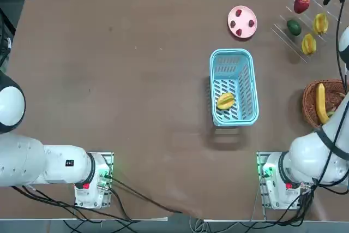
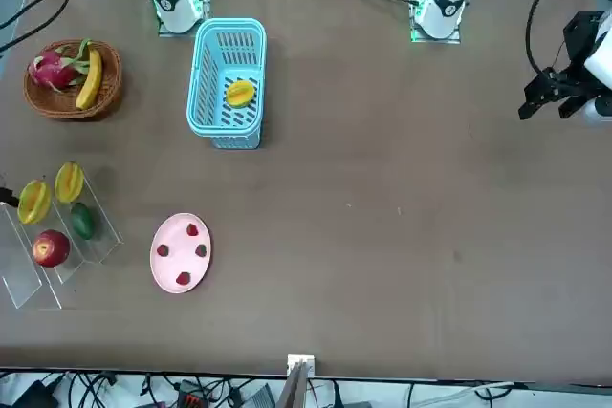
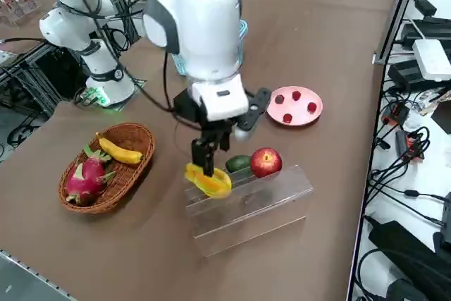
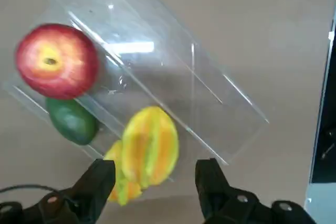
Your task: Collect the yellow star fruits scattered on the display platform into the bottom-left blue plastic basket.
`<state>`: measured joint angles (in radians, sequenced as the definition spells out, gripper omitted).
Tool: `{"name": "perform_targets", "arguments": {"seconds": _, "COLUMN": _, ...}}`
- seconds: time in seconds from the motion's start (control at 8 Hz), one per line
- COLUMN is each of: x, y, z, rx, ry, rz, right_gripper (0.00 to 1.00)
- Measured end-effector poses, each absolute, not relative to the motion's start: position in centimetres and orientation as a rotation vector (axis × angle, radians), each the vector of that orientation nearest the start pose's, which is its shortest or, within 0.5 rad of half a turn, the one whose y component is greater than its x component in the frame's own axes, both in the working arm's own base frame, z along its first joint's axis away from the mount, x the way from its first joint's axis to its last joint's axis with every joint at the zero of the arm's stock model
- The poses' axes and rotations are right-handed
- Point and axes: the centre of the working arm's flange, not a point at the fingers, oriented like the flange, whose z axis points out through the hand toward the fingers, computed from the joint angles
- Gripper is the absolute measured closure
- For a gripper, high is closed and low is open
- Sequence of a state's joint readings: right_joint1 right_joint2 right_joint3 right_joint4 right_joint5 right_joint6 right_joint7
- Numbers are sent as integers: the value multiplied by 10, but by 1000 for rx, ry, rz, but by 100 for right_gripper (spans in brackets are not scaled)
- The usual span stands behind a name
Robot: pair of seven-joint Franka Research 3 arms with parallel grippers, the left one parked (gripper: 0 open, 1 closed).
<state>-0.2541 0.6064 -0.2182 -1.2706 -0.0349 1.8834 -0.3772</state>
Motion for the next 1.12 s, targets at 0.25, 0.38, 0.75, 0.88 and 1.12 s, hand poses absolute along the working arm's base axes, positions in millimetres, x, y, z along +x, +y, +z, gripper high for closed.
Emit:
{"name": "perform_targets", "arguments": {"seconds": 0.25, "x": 648, "y": -323, "z": 406, "rx": -3272, "ry": 131, "rz": 105, "right_gripper": 7}}
{"name": "perform_targets", "arguments": {"seconds": 0.38, "x": 640, "y": -332, "z": 395, "rx": -3239, "ry": 157, "rz": 122, "right_gripper": 8}}
{"name": "perform_targets", "arguments": {"seconds": 0.75, "x": 629, "y": -335, "z": 369, "rx": -3163, "ry": 188, "rz": 144, "right_gripper": 8}}
{"name": "perform_targets", "arguments": {"seconds": 0.88, "x": 633, "y": -330, "z": 368, "rx": -3166, "ry": 173, "rz": 124, "right_gripper": 8}}
{"name": "perform_targets", "arguments": {"seconds": 1.12, "x": 636, "y": -326, "z": 359, "rx": -3171, "ry": 160, "rz": 102, "right_gripper": 10}}
